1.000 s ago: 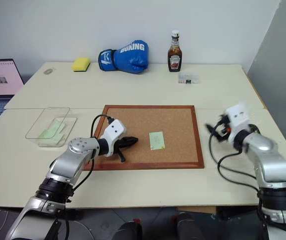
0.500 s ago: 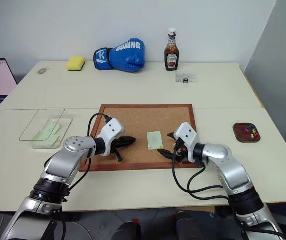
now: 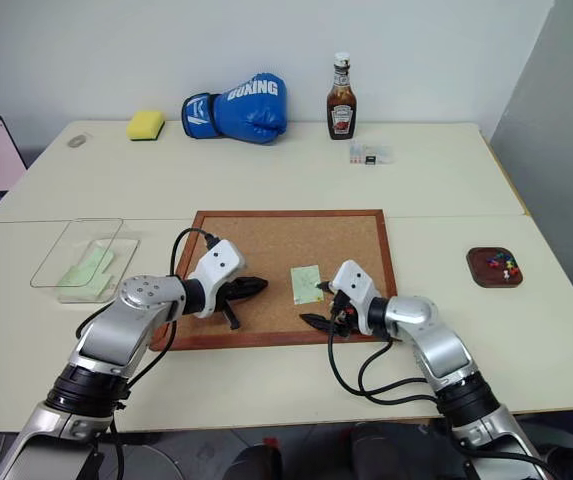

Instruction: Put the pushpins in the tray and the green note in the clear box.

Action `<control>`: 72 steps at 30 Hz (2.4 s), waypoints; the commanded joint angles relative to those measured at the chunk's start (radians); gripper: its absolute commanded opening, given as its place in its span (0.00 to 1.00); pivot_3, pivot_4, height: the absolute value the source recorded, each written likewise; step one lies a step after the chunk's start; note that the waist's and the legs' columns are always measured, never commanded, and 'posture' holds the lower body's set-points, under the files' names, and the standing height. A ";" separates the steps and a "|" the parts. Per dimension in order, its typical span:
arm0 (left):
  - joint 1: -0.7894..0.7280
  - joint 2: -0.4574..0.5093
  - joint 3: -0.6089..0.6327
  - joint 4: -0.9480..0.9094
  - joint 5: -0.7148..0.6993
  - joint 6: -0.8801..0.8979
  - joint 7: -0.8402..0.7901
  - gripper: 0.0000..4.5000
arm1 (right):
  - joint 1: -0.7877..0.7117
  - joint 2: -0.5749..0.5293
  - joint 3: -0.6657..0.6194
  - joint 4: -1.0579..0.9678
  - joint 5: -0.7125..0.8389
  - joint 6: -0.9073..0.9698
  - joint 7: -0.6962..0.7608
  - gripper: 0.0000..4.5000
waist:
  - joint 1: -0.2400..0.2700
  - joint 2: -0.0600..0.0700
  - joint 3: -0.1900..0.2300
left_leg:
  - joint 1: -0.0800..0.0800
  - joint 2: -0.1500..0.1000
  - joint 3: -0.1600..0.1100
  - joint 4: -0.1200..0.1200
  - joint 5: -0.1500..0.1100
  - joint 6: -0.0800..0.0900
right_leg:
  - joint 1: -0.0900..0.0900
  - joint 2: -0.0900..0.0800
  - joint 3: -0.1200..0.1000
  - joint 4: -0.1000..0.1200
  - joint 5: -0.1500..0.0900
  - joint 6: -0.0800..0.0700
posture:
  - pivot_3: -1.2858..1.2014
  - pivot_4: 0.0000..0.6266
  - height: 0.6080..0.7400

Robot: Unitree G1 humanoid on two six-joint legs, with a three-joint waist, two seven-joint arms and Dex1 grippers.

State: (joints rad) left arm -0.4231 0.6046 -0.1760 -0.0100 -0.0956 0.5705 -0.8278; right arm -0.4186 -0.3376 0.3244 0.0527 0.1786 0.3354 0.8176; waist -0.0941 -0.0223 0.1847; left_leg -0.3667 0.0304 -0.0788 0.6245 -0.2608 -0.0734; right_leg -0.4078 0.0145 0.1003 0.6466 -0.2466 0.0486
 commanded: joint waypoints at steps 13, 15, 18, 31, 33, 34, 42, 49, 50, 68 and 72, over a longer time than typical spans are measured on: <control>0.049 0.013 -0.047 0.046 0.019 0.076 -0.009 0.00 | -0.035 0.024 -0.049 0.029 0.004 -0.025 0.006 0.02 | -0.001 0.000 0.000 | 0.000 0.000 0.000 0.000 0.000 0.000 | 0.000 0.000 0.000 0.000 0.000 0.000 | 0.52 0.24 1.00; 0.047 0.010 -0.049 0.055 0.021 0.072 -0.008 0.00 | -0.037 0.028 -0.058 0.038 0.007 -0.024 -0.001 0.01 | -0.001 0.000 0.000 | 0.000 0.000 0.000 0.000 0.000 0.000 | 0.000 0.000 0.000 0.000 0.000 0.000 | 0.52 0.24 1.00; 0.051 0.010 -0.051 0.058 0.023 0.070 -0.007 0.00 | -0.034 0.029 -0.066 0.034 0.009 -0.022 -0.004 0.01 | -0.001 0.000 0.000 | 0.000 0.000 0.000 0.000 0.000 0.000 | 0.000 0.000 0.000 0.001 0.000 0.000 | 0.52 0.24 1.00; 0.063 0.021 -0.054 0.042 0.018 0.084 -0.015 0.00 | -0.007 0.021 -0.158 -0.295 0.181 0.191 -0.020 0.01 | 0.000 0.000 0.000 | 0.000 0.000 0.000 0.000 0.000 0.000 | 0.001 0.000 0.000 0.001 0.000 0.000 | 0.52 0.24 1.00; 0.060 0.022 -0.054 0.047 0.019 0.083 -0.015 0.00 | -0.003 0.010 -0.177 -0.321 0.197 0.219 -0.030 0.01 | 0.001 0.000 0.000 | 0.000 0.000 0.000 0.000 0.000 0.000 | 0.001 0.000 0.000 0.001 0.000 0.000 | 0.52 0.24 1.00; 0.059 0.022 -0.055 0.048 0.020 0.082 -0.016 0.00 | -0.001 0.005 -0.187 -0.330 0.203 0.231 -0.037 0.01 | 0.001 0.000 0.000 | 0.000 0.000 0.000 0.000 0.000 0.000 | 0.001 0.000 0.000 0.001 0.000 0.000 | 0.52 0.24 1.00; 0.067 0.027 -0.054 0.042 0.019 0.080 -0.017 0.00 | 0.047 -0.103 -0.376 -0.281 0.127 0.227 -0.215 0.01 | 0.002 0.000 0.000 | 0.000 0.000 0.000 0.001 0.000 0.000 | 0.001 0.000 0.000 0.001 0.000 0.000 | 0.52 0.24 1.00; 0.066 0.027 -0.060 0.048 0.022 0.072 -0.020 0.00 | 0.066 -0.165 -0.585 -0.091 0.019 0.209 -0.473 0.01 | 0.001 0.000 -0.001 | 0.001 0.000 0.001 0.000 0.000 0.000 | 0.001 0.000 0.001 0.001 0.000 0.000 | 0.52 0.24 1.00; 0.065 0.026 -0.061 0.050 0.022 0.070 -0.021 0.00 | 0.059 -0.169 -0.611 -0.060 0.015 0.208 -0.502 0.01 | 0.001 0.001 -0.001 | 0.001 0.000 0.001 0.000 0.000 0.000 | 0.001 0.000 0.002 0.001 0.000 0.000 | 0.52 0.24 1.00; 0.057 0.037 -0.066 0.055 0.026 0.064 -0.036 0.00 | 0.019 -0.163 -0.713 0.137 0.075 0.290 -0.594 0.01 | -0.002 0.003 -0.002 | 0.002 -0.001 0.002 0.001 0.000 0.000 | 0.002 0.000 0.003 0.001 0.000 0.000 | 0.52 0.24 1.00; 0.054 0.036 -0.066 0.060 0.027 0.063 -0.034 0.00 | 0.023 -0.167 -0.707 0.143 0.075 0.298 -0.593 0.01 | -0.002 0.003 -0.003 | 0.002 -0.001 0.002 0.001 0.000 0.000 | 0.002 0.000 0.003 0.001 0.000 0.000 | 0.52 0.24 1.00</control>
State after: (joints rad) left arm -0.4229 0.6219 -0.1880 -0.0190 -0.0948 0.5877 -0.8419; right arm -0.3986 -0.5010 -0.3732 0.2025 0.2462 0.6186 0.2259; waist -0.0962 -0.0192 0.1819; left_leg -0.3648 0.0299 -0.0768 0.6254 -0.2609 -0.0731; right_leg -0.4054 0.0145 0.1028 0.6478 -0.2464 0.0489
